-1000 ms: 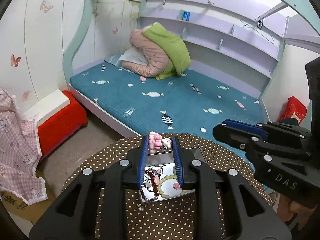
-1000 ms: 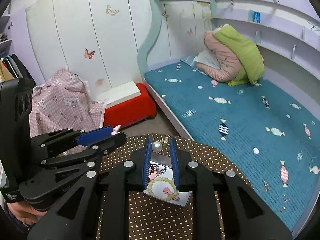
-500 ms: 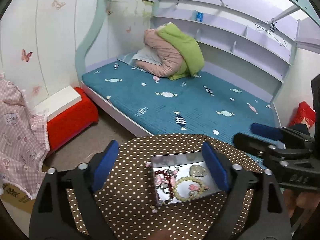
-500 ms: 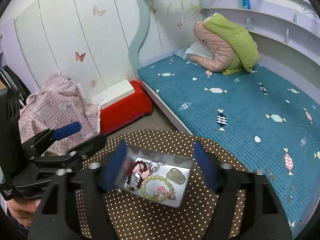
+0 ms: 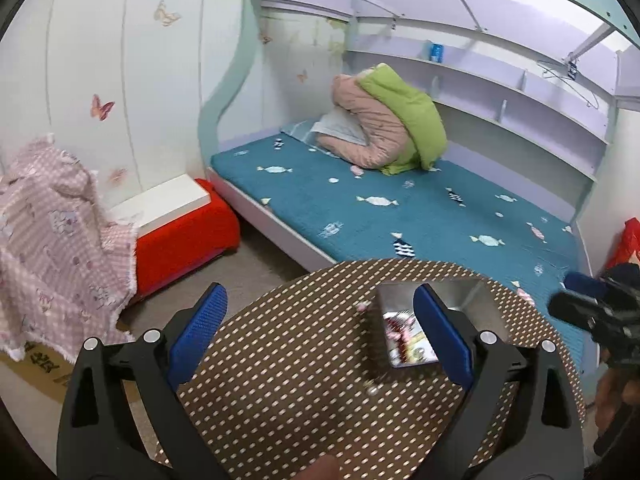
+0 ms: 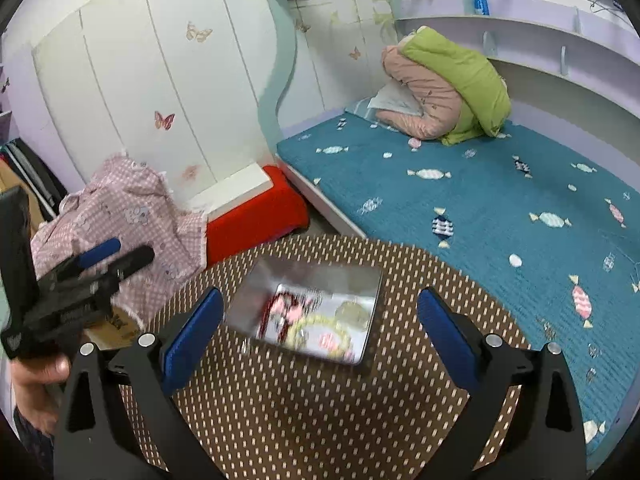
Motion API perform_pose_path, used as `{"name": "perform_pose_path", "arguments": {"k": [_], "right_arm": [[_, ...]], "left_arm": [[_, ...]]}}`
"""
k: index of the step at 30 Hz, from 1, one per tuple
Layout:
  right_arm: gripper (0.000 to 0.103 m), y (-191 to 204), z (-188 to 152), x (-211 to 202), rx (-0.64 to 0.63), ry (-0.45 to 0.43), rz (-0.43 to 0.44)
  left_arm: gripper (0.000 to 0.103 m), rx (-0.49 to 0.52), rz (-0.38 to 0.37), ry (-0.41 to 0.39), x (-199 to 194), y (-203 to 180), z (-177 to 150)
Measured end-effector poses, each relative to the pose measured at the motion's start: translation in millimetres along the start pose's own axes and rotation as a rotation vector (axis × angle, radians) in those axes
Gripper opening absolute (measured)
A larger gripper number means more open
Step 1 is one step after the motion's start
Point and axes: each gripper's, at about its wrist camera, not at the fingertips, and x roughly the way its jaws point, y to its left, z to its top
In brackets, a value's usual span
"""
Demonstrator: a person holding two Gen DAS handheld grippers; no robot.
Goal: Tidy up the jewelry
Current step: 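Raise both tools and move the left tool toward the remaining silver bead, then grasp the silver bead beside the box with the left tool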
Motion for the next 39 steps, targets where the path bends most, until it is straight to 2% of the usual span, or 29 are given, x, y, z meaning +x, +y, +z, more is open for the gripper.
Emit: {"name": "perform_pose_path", "arguments": {"k": [7,14,19,24,29,37,39], "right_arm": [[0.094,14,-50,17,-0.022,0.077,-0.005],[0.094,12,-73,27,0.005,0.109,-0.017],[0.094,11,-84,27,0.014,0.104,-0.032],[0.094,7,-90,30,0.033,0.095,-0.062],[0.094,2,-82,41,0.028,0.09,-0.104],[0.094,-15,-54,47,0.067,0.053,-0.11],[0.094,-21,-47,50,0.075,0.049,-0.113]], "left_arm": [[0.094,-0.003,0.037,0.061,8,20,-46],[0.094,0.029,0.017,0.133,24,12,-90],[0.094,0.048,0.008,0.166,39,0,-106],[0.094,0.098,0.019,0.174,55,-19,-106],[0.094,0.1,0.025,0.21,80,-27,-107],[0.093,0.063,0.018,0.262,111,-30,-104],[0.081,0.058,-0.003,0.267,115,-30,-102]]}}
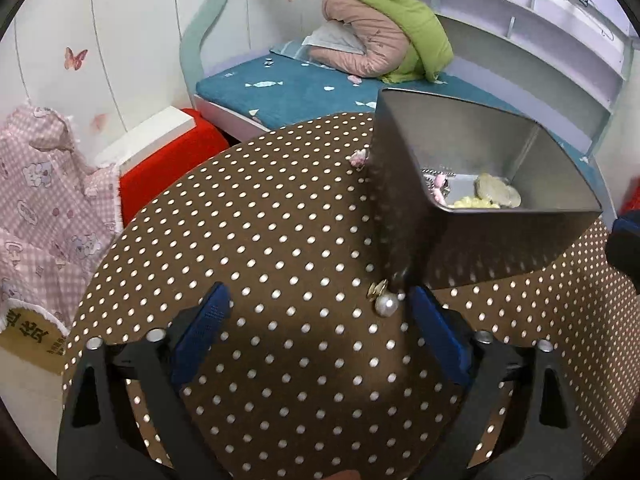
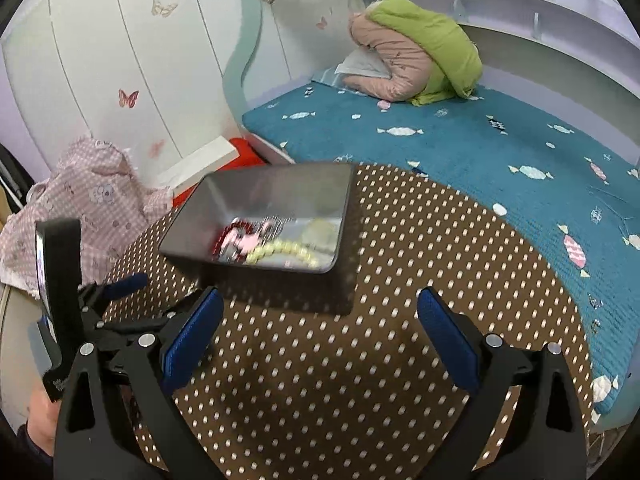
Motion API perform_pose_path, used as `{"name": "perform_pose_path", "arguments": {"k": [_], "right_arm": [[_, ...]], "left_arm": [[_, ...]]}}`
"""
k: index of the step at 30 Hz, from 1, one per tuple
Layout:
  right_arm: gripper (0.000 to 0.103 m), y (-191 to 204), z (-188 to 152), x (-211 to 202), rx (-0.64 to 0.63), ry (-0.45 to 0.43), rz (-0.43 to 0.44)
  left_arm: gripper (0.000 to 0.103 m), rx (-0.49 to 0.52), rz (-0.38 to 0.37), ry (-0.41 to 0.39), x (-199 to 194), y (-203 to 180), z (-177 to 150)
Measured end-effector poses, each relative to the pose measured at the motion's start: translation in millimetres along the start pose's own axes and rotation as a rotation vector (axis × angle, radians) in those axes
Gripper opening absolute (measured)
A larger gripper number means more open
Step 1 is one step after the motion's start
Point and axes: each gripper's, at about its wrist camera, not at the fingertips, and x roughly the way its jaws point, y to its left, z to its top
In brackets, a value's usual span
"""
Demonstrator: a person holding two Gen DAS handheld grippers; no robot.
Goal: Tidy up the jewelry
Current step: 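Grasp the silver bead beside the box with the left tool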
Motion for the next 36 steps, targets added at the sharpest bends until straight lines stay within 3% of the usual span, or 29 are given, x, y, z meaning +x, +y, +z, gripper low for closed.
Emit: {"name": "perform_pose_path", "arguments": {"k": [2,6,11,13,24,30,33,36], "right_arm": [[0.094,-3,6,3,0.003,-0.002,-0.004],[0.094,-6,12,7,0.002,-0.003,-0.013],[0.094,-5,15,16,0.018,0.014,-0.015],[0.094,-3,16,20,0.021,0.023,-0.015],[0.094,18,32,46,0.009,0.064,-0.076],[0.094,40,40,25,-0.064,-0.037,-0.167],[0.094,72,54,24,-0.155,-0.063,-0.106],[0.094,123,66,44,-0.279,-0.018,0.018]], "left_arm": [[0.066,0.009,-0.012,-0.008,1,-2,3],[0.05,0.023,-0.045,-0.02,1,-3,6],[0.011,-0.023,-0.103,-0.028,0,14,5],[0.011,-0.045,-0.133,-0.029,-3,22,2],[0.011,-0.111,-0.132,-0.074,-29,55,-15],[0.011,-0.099,-0.139,-0.095,-33,66,-6],[0.011,-0.099,-0.139,-0.099,-33,69,-4],[0.011,-0.124,-0.138,-0.102,-35,76,-5]]}}
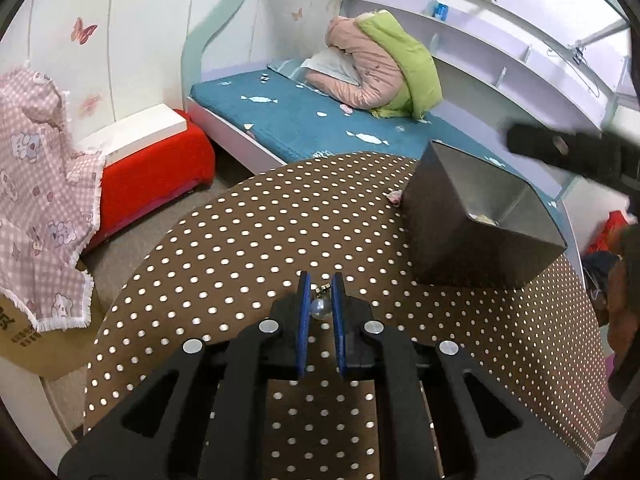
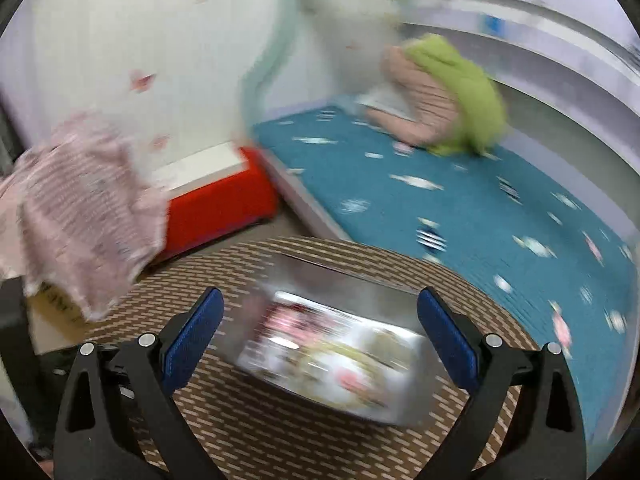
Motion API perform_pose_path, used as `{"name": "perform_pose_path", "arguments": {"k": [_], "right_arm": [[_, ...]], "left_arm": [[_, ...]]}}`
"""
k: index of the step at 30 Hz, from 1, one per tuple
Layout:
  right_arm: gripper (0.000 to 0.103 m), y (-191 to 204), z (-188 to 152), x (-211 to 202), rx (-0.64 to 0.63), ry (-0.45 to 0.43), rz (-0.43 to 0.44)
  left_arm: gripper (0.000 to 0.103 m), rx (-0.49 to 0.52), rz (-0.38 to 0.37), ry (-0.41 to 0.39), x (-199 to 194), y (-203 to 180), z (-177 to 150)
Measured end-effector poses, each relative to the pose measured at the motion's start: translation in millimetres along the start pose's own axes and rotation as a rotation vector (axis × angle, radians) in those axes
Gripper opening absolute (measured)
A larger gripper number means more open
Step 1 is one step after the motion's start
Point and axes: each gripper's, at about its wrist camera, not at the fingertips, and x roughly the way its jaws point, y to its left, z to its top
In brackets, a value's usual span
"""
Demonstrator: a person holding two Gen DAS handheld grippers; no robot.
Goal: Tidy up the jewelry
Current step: 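Grasp the silver bead beside the box with the left tool, then move the right tool to the small pink charm and grasp it while the left tool holds the bead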
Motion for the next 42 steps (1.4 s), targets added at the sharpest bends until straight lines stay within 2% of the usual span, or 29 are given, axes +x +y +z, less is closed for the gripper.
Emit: {"name": "perform_pose_path", "arguments": {"k": [2,6,9,12,15,17,22,23,26,27,29,34,38,42], "right_arm": [[0.093,24,7,20,-0.034,0.035,0.075],[0.084,50,-4,61,-0.042,0.105,0.1],[0.082,56,-8,60,-0.055,0.062,0.037],[0.082,53,-10,58,-0.035,0.061,0.048],[0.079,57,-14,50,-0.035,0.048,0.109],[0.079,63,-17,57,-0.051,0.074,0.095],[0.078,66,-17,58,-0.033,0.061,0.046],[0.078,66,-18,57,-0.026,0.058,0.054],[0.079,67,-18,55,-0.002,0.065,0.151],[0.078,68,-18,57,-0.007,0.07,0.15],[0.077,74,-19,63,-0.041,0.066,0.097],[0.077,74,-20,63,-0.044,0.073,0.076],[0.077,61,-30,58,-0.025,0.083,-0.048],[0.077,43,-36,53,0.006,0.077,-0.111]], "left_arm": [[0.011,-0.02,0.011,-0.004,-2,7,0],[0.011,-0.069,0.047,-0.007,-8,24,-1],[0.011,-0.086,0.073,-0.007,-11,34,-2],[0.011,-0.103,0.089,-0.009,-11,42,-2],[0.011,-0.13,0.104,-0.019,-10,49,2],[0.011,-0.14,0.114,-0.025,-9,53,5],[0.011,-0.146,0.123,-0.025,-6,58,9],[0.011,-0.146,0.124,-0.025,-6,59,10],[0.011,-0.146,0.132,-0.031,-5,63,12],[0.011,-0.151,0.133,-0.033,-5,65,13],[0.011,-0.156,0.136,-0.034,-4,68,14],[0.011,-0.157,0.145,-0.034,-4,72,14],[0.011,-0.154,0.138,-0.03,-2,71,15],[0.011,-0.142,0.133,-0.031,0,70,18]]}}
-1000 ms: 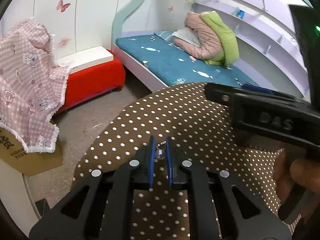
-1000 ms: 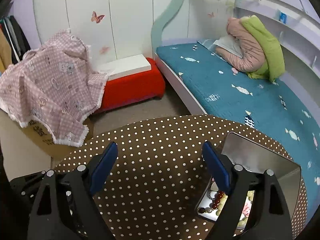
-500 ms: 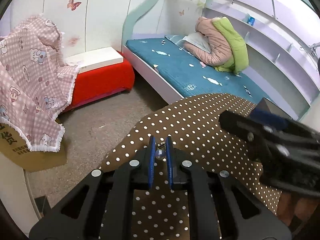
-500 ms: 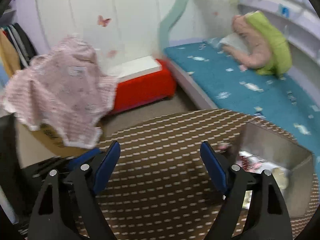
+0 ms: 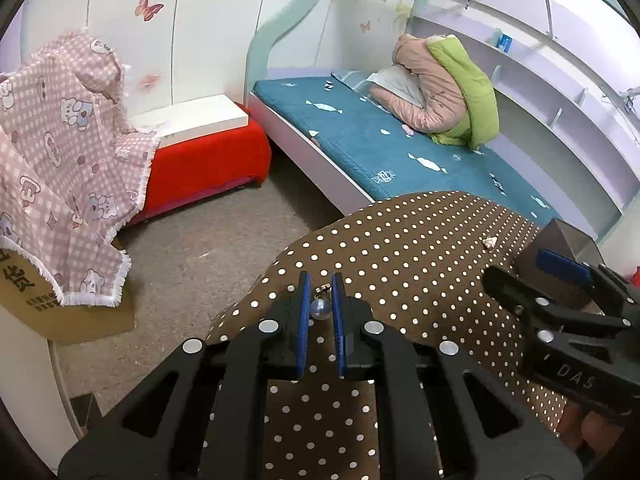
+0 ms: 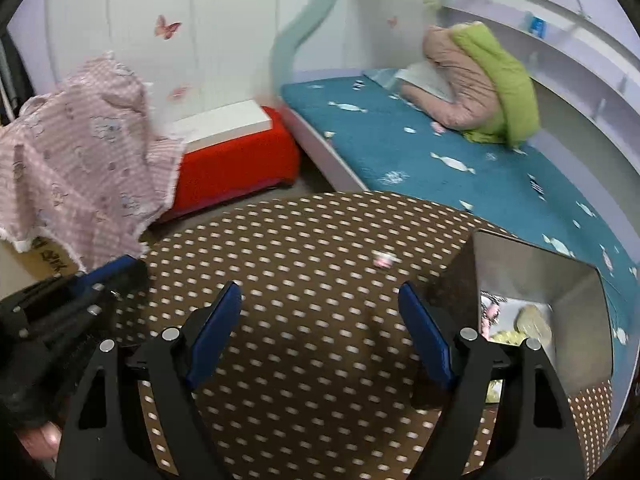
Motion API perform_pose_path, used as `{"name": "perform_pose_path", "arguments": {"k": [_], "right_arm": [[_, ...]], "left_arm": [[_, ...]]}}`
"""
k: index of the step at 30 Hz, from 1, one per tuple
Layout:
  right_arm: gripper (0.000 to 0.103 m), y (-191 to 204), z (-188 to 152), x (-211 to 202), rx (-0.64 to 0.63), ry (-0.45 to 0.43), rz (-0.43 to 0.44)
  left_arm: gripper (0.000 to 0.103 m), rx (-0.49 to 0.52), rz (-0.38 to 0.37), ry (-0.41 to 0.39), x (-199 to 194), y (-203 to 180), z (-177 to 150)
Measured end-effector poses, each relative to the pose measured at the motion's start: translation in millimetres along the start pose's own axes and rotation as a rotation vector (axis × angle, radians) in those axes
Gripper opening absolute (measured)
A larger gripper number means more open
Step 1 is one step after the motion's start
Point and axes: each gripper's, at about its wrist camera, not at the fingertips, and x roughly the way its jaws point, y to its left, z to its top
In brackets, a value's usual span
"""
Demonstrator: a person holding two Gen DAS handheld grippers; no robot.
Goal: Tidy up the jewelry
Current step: 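Move the right tool to the small pink charm and grasp it while the left tool holds the bead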
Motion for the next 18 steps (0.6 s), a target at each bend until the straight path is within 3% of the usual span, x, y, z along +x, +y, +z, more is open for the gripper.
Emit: {"name": "perform_pose_path", "arguments": {"k": [4,8,10,15,18], "right_arm": [[0.077,-5,3,6,0.03,-0.007,-0.04],[0.072,10,11,-2,0.017,-0.074,0.035],[0.072,13,10,9,0.04,-0.027,0.042],[0.065,-4,5,36,0.177,0.032,-0.049],[0.064,-5,6,39,0.202,0.008,-0.093]], "left_arm": [[0.011,0.01,-0.004,0.0,2,-5,3],[0.011,0.018,0.002,-0.007,2,-8,5],[0.011,0.009,0.009,-0.01,3,-5,6],[0.011,0.006,0.014,-0.008,6,-1,8],[0.011,0.009,0.008,-0.009,6,0,8]]}}
